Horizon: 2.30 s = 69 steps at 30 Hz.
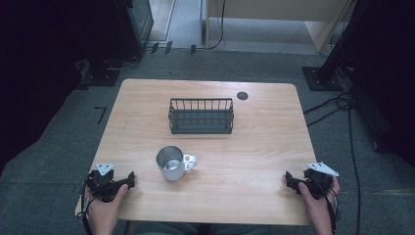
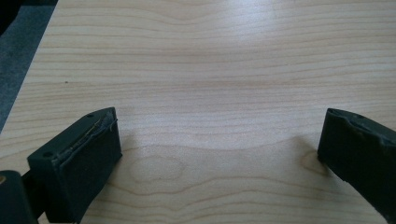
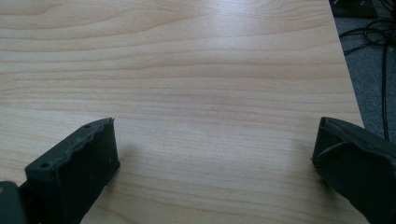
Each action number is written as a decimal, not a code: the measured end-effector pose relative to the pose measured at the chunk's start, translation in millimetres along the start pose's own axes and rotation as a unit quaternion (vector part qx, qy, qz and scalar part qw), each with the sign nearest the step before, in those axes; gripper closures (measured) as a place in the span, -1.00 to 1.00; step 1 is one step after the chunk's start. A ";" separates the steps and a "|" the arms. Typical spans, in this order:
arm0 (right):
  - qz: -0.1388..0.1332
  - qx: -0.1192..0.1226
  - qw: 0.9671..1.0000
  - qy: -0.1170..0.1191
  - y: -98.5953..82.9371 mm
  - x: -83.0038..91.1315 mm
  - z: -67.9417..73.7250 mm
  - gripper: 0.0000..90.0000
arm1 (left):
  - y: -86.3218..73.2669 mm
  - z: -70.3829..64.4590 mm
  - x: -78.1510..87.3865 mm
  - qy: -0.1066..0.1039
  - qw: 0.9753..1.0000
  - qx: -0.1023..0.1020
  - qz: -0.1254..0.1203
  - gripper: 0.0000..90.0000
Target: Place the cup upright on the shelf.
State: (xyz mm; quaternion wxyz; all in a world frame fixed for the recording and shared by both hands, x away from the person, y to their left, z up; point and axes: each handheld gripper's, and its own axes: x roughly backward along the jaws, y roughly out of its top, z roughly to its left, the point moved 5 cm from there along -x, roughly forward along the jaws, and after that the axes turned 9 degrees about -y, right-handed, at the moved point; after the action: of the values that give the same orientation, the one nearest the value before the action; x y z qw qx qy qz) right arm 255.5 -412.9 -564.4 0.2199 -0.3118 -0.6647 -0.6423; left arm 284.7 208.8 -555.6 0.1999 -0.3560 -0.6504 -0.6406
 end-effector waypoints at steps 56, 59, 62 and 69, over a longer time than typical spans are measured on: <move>0.000 0.000 1.000 0.000 0.0 0.0 0.0 -1.00 | 36.3 -150.3 -1.3 -0.180 0.976 -0.120 -0.008 -1.00; 0.000 0.000 1.000 0.000 0.0 0.0 0.0 -1.00 | 40.2 -155.3 -4.8 -0.176 0.977 -0.117 -0.011 -0.99; 0.000 0.000 1.000 0.000 0.0 0.0 0.0 -1.00 | 44.4 -157.3 -7.1 -0.171 0.979 -0.111 -0.017 -0.99; 0.000 0.000 1.000 0.003 -0.1 0.3 0.3 -1.00 | 49.8 -158.2 -11.5 -0.162 0.981 -0.107 -0.026 -0.87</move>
State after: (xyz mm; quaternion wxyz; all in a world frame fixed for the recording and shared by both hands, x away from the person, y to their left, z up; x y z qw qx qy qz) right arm 255.3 -412.5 -564.3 0.2222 -0.3100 -0.6642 -0.6429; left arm 297.2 48.5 -513.7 0.0364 -0.4573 -0.6107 -0.6454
